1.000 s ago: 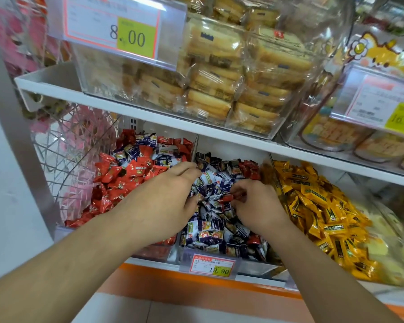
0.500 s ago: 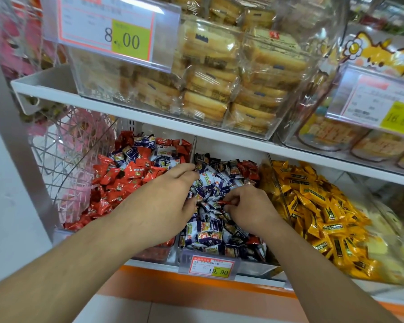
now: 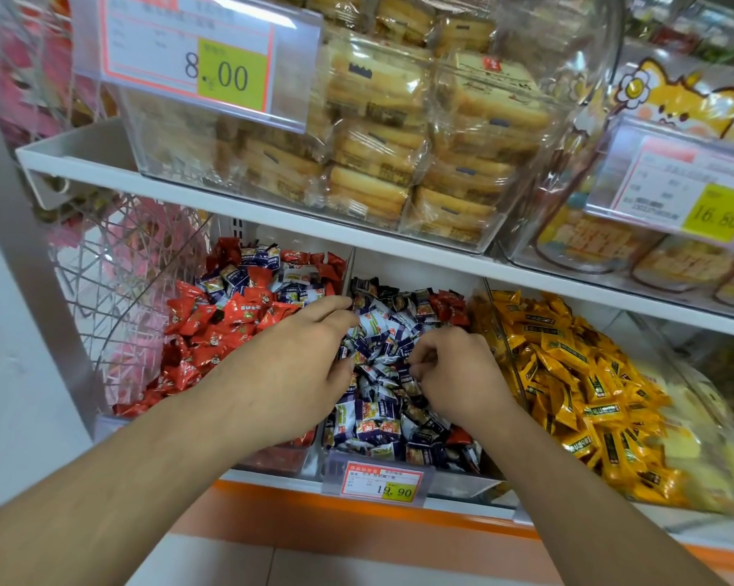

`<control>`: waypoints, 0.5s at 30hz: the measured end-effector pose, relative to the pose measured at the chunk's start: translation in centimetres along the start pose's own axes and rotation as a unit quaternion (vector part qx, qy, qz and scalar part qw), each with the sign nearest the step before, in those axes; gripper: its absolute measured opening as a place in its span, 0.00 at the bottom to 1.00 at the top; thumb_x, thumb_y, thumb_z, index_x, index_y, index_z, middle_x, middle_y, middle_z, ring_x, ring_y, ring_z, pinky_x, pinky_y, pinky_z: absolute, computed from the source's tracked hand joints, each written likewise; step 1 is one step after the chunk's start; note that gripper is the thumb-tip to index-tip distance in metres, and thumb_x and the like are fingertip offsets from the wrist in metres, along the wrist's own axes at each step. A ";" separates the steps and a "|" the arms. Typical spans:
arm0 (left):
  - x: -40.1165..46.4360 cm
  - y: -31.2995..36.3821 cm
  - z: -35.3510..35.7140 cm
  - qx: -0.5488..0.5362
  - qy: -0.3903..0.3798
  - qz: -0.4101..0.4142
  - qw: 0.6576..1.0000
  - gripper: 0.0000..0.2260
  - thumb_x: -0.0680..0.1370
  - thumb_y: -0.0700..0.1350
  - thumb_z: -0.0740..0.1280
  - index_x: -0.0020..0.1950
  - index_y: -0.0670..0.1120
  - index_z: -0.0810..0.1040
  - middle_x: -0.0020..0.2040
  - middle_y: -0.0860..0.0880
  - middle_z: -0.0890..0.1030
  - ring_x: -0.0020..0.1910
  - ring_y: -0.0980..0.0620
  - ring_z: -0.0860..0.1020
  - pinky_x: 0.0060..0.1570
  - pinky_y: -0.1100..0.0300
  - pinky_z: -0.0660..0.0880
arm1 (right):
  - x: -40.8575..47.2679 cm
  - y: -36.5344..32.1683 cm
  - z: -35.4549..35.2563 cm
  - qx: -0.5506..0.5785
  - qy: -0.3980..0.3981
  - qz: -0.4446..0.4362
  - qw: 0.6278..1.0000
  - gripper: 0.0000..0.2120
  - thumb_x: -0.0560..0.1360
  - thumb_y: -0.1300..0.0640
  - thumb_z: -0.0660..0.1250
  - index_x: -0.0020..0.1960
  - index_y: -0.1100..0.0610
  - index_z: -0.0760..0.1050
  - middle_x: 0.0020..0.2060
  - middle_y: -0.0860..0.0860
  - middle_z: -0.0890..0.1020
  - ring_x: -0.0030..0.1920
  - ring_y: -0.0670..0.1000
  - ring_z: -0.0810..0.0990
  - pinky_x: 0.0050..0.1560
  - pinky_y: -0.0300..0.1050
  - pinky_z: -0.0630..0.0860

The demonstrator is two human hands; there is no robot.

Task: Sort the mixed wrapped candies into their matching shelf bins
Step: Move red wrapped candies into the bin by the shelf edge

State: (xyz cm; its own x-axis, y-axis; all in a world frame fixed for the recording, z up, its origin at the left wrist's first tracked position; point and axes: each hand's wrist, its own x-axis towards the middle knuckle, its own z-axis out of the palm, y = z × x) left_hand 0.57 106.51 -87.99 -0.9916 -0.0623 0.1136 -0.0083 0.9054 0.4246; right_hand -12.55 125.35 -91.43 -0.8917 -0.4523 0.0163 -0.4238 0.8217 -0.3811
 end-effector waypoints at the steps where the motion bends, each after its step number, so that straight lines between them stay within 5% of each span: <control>1: 0.0 0.0 0.0 0.001 -0.001 0.001 1.000 0.25 0.84 0.51 0.61 0.81 0.51 0.61 0.82 0.60 0.52 0.77 0.55 0.65 0.72 0.62 0.65 | -0.1 -0.1 -0.4 0.014 0.009 0.003 1.000 0.11 0.77 0.66 0.71 0.43 0.51 0.83 0.38 0.43 0.84 0.40 0.41 0.82 0.41 0.37 0.80; 4: 0.1 -0.2 0.1 -0.001 -0.001 0.002 1.000 0.25 0.84 0.51 0.61 0.80 0.51 0.61 0.82 0.60 0.53 0.77 0.55 0.64 0.71 0.63 0.64 | -0.4 -0.4 -1.7 0.068 0.032 -0.002 0.997 0.10 0.76 0.60 0.76 0.40 0.48 0.82 0.35 0.42 0.83 0.38 0.36 0.81 0.35 0.27 0.73; 10: -0.1 0.0 0.0 -0.009 0.033 0.018 0.999 0.24 0.83 0.53 0.64 0.79 0.54 0.65 0.80 0.60 0.57 0.77 0.57 0.62 0.72 0.65 0.60 | -2.3 -1.4 -4.2 0.224 0.028 0.013 0.974 0.06 0.76 0.56 0.77 0.42 0.47 0.83 0.39 0.45 0.86 0.39 0.44 0.84 0.44 0.40 0.80; 12: -0.1 0.4 -0.2 -0.023 0.050 0.031 0.998 0.25 0.81 0.58 0.66 0.77 0.56 0.68 0.76 0.63 0.63 0.74 0.60 0.65 0.73 0.64 0.61 | -3.1 -2.4 -4.8 0.314 0.014 0.023 0.949 0.04 0.76 0.59 0.77 0.45 0.52 0.84 0.38 0.49 0.87 0.36 0.49 0.86 0.41 0.39 0.81; 15: -0.3 1.6 -0.9 -0.077 0.062 0.036 0.994 0.24 0.77 0.62 0.70 0.72 0.61 0.72 0.66 0.67 0.72 0.64 0.67 0.70 0.64 0.72 0.66 | -3.9 -3.8 -5.0 0.439 -0.013 0.017 0.898 0.02 0.76 0.64 0.76 0.47 0.61 0.83 0.40 0.57 0.88 0.41 0.57 0.88 0.49 0.49 0.85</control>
State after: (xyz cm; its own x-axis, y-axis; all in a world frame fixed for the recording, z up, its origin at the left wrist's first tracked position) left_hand 0.95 107.63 -86.51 -0.9653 -0.0601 0.2541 0.0908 0.8351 0.5426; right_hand -8.20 125.71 -85.40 -0.8932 -0.4489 -0.0265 -0.0970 0.2499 -0.9634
